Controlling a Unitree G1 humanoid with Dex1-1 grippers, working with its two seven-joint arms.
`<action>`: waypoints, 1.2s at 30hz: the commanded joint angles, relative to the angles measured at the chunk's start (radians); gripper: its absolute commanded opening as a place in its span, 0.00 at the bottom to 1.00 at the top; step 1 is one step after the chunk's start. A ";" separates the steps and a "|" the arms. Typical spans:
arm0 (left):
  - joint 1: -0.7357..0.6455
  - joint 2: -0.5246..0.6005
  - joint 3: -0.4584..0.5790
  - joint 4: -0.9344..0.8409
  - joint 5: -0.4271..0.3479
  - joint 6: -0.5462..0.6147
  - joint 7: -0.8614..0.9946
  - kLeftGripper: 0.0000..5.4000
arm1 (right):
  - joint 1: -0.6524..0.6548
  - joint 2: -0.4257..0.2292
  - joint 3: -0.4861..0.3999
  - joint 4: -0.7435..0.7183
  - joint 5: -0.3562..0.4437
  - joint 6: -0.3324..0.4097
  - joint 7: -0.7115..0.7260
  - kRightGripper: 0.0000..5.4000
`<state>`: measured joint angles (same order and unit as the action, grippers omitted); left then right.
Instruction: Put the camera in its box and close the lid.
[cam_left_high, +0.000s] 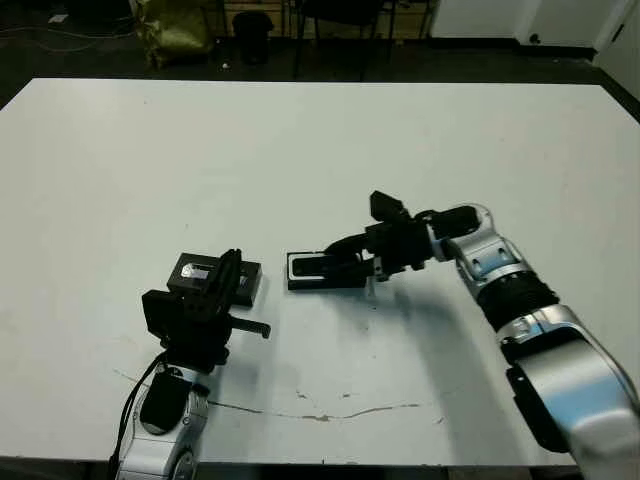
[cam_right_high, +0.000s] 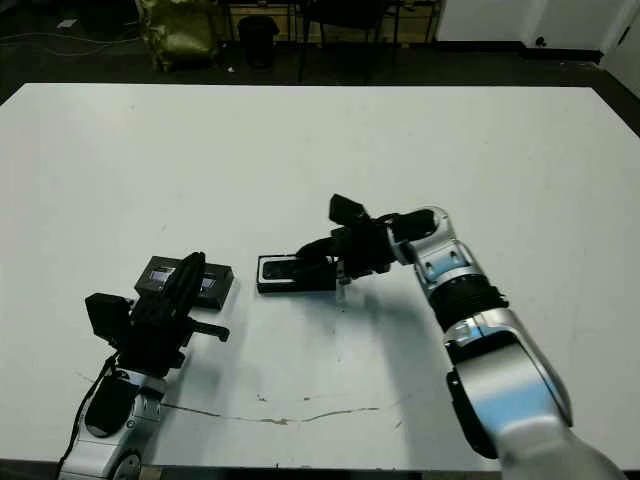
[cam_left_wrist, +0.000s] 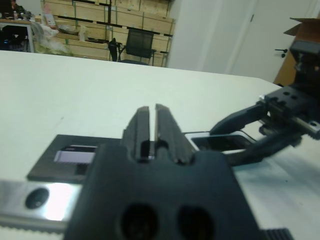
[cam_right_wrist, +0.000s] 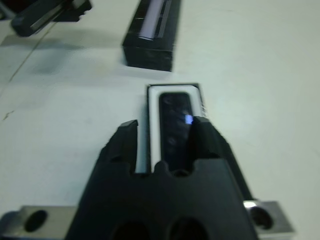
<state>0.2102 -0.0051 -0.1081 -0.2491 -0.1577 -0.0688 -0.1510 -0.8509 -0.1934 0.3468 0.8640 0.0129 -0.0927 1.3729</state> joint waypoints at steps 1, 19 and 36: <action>0.013 0.003 0.001 0.010 0.003 0.013 0.000 0.00 | -0.007 -0.015 0.001 0.035 -0.015 -0.007 0.032 0.55; 0.008 -0.002 0.004 0.009 -0.001 0.010 0.005 0.00 | 0.008 -0.087 -0.038 -0.118 -0.011 0.108 0.037 1.00; -0.010 0.012 0.032 0.020 0.003 -0.032 0.001 0.00 | 0.521 -0.051 -0.453 -0.978 0.222 0.530 -0.654 0.94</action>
<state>0.1976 -0.0074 -0.0949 -0.2464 -0.1615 -0.1019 -0.1496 -0.4967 -0.3440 -0.0452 0.0732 0.2577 0.3556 0.9624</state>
